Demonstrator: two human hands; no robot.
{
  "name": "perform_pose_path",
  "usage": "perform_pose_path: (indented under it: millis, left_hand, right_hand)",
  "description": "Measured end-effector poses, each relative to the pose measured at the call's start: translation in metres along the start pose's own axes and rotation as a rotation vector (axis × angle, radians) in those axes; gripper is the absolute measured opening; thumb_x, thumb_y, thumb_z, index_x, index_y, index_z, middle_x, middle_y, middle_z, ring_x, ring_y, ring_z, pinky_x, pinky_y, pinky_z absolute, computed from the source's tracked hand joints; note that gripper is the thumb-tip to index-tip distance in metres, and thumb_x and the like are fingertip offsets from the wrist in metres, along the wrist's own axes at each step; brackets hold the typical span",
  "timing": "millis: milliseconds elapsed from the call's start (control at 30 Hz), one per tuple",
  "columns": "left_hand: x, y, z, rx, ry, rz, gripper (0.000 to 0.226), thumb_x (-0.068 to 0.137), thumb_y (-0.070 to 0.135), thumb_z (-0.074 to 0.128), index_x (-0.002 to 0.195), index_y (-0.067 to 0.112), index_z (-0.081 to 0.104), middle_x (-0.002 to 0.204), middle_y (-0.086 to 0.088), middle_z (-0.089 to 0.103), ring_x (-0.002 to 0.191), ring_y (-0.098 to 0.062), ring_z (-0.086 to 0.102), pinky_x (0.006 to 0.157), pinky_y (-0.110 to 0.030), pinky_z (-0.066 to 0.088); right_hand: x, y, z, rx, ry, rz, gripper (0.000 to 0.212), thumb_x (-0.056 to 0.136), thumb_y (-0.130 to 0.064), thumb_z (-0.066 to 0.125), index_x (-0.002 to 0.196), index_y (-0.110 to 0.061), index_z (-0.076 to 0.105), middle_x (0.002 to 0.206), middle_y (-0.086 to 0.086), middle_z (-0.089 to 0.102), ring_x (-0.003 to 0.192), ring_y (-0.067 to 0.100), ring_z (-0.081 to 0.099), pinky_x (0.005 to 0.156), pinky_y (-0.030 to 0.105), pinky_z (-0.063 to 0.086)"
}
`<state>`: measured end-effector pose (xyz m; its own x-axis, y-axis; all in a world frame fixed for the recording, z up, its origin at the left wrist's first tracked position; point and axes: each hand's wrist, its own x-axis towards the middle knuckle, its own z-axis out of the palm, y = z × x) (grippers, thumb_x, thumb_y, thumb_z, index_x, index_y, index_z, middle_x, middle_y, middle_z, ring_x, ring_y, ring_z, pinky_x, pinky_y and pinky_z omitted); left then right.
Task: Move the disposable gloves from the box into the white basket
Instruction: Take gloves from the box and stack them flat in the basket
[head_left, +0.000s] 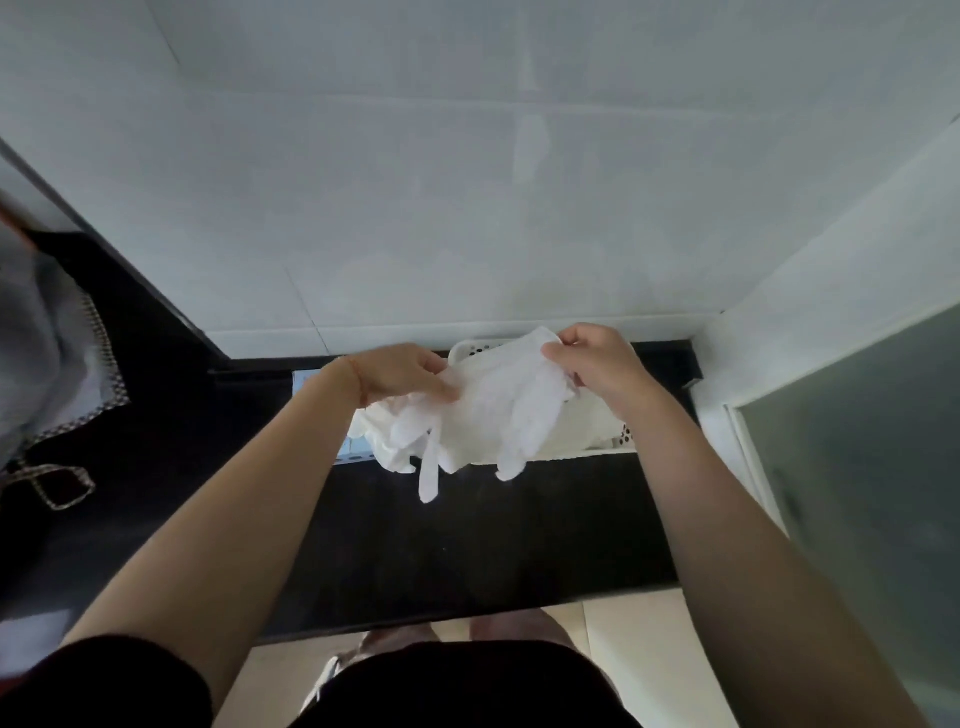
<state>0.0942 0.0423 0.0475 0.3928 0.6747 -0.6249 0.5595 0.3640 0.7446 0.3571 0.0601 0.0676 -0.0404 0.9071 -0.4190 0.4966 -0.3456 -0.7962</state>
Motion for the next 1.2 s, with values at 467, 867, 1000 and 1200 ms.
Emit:
perform_pose_path:
  millis: [467,867,1000,1200]
  left_hand:
    - [0.107,0.026,0.044,0.662,0.528,-0.087,0.025,0.092,0.016,0.046,0.096,0.027,0.068,0.101,0.002,0.065,0.094,-0.025,0.063,0.071,-0.033,0.052]
    - [0.119,0.024,0.146,0.851,0.512,0.132,0.068,0.087,0.064,0.047,0.141,0.024,0.038,0.151,-0.006,0.032,0.142,-0.026,0.025,0.116,-0.046,0.02]
    - [0.127,0.011,0.148,0.95,0.408,0.099,0.094,0.08,0.076,0.05,0.154,0.031,0.015,0.163,-0.002,0.005,0.151,-0.026,-0.004,0.121,-0.053,0.001]
    - [0.129,-0.004,0.129,1.128,0.305,0.048,0.105,0.076,0.08,0.051,0.155,0.036,-0.003,0.164,-0.002,-0.006,0.151,-0.027,-0.009,0.119,-0.055,-0.003]
  right_hand:
    - [0.04,0.071,-0.035,-0.194,-0.065,0.096,0.021,0.088,0.001,0.048,0.096,-0.016,0.058,0.09,0.007,0.063,0.071,0.015,0.054,0.06,0.023,0.042]
    - [0.063,0.093,-0.043,-0.421,-0.144,0.011,0.047,0.09,0.004,0.043,0.123,-0.018,0.066,0.133,0.0,0.059,0.092,0.01,0.054,0.06,0.013,0.034]
    - [0.064,0.098,-0.048,-0.536,-0.143,-0.033,0.05,0.091,0.005,0.045,0.135,-0.016,0.058,0.137,0.006,0.054,0.117,0.022,0.056,0.081,0.022,0.043]
    - [0.067,0.102,-0.046,-0.913,-0.09,-0.159,0.041,0.09,0.004,0.046,0.126,-0.01,0.058,0.116,0.007,0.055,0.108,0.027,0.055,0.088,0.033,0.04]
